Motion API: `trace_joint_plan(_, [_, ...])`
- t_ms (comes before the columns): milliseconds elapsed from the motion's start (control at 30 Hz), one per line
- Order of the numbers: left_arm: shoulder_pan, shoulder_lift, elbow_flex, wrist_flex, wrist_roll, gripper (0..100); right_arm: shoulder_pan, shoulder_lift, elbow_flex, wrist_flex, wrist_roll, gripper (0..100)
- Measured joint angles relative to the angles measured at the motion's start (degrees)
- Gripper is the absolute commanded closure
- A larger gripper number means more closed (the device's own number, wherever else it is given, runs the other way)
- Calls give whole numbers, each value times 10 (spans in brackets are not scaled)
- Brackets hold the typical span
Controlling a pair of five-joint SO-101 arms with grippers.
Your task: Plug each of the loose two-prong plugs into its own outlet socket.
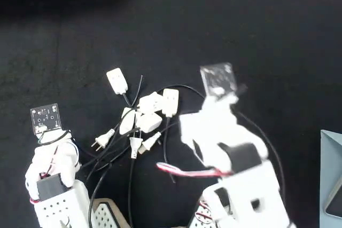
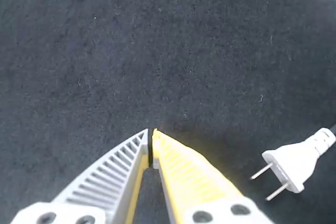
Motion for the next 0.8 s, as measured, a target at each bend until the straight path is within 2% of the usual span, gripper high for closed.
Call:
trace_joint_plan(400, [0,0,11,-46,0,971,-133,332,-99,-30,-121,982])
trace_joint_plan(600, [0,0,11,-46,0,971,-202,425,-116,-45,-171,855])
trace_joint_plan(800, [0,0,11,-46,0,971,-231,479,-119,-54,-204,865])
